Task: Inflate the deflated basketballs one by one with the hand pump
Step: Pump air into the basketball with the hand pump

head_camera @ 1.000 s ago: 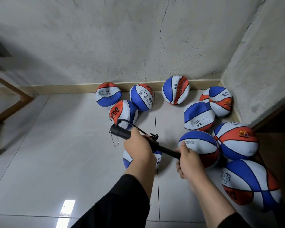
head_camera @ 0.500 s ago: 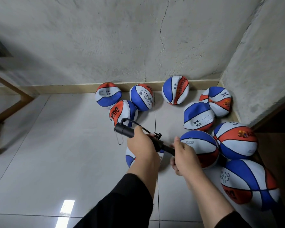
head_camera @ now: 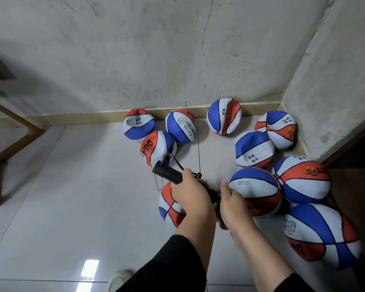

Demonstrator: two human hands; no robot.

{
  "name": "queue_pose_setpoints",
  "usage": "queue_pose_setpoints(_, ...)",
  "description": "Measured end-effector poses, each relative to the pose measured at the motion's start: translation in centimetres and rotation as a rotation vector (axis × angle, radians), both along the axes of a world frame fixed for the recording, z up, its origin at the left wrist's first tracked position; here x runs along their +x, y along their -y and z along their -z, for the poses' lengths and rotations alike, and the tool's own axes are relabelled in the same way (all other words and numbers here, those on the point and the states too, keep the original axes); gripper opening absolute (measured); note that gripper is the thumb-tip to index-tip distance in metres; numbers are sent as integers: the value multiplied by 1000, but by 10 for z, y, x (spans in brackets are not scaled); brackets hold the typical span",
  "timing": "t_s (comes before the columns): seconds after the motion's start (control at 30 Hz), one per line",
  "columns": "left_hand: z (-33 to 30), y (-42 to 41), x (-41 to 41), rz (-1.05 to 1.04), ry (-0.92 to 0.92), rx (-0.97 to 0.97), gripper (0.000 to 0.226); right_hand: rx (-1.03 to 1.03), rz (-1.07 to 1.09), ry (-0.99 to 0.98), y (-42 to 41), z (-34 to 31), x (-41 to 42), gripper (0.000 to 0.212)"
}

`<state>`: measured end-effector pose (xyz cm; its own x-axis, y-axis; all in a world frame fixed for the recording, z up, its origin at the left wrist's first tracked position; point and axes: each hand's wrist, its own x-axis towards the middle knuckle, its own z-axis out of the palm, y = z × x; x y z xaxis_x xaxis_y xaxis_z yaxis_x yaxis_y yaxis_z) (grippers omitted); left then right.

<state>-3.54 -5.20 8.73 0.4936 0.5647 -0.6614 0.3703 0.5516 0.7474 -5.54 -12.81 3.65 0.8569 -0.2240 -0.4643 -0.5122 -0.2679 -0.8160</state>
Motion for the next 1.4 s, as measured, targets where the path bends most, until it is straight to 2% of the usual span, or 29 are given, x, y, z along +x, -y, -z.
queue_pose_setpoints(0.07,1,0,2,31,3,3,41,16,24,-1,-4,-1,-1,57)
queue_pose_setpoints(0.2,-1,-4,11,52,43,-19,23,25,31,-2,4,-4,2,56)
queue_pose_setpoints(0.3,0,-13,16,30,41,-25,16,170,110,-104,24,-1,-2,50)
queue_pose_setpoints(0.4,4,-27,19,-13,50,-5,12,230,173,-191,39,10,-13,49)
queue_pose_setpoints(0.6,9,-23,13,-22,27,-5,14,269,205,-159,21,11,-11,47)
queue_pose_setpoints(0.97,3,-7,9,52,50,-24,21,35,29,8,-7,2,5,56)
queue_pose_setpoints(1.1,-2,-10,16,79,71,-38,17,69,56,-20,-3,6,3,67)
queue_pose_setpoints(1.23,-1,-19,20,29,79,-13,20,206,160,-127,22,4,-9,51)
queue_pose_setpoints(1.4,-5,-27,19,-23,63,19,12,248,202,-175,47,8,-27,49)
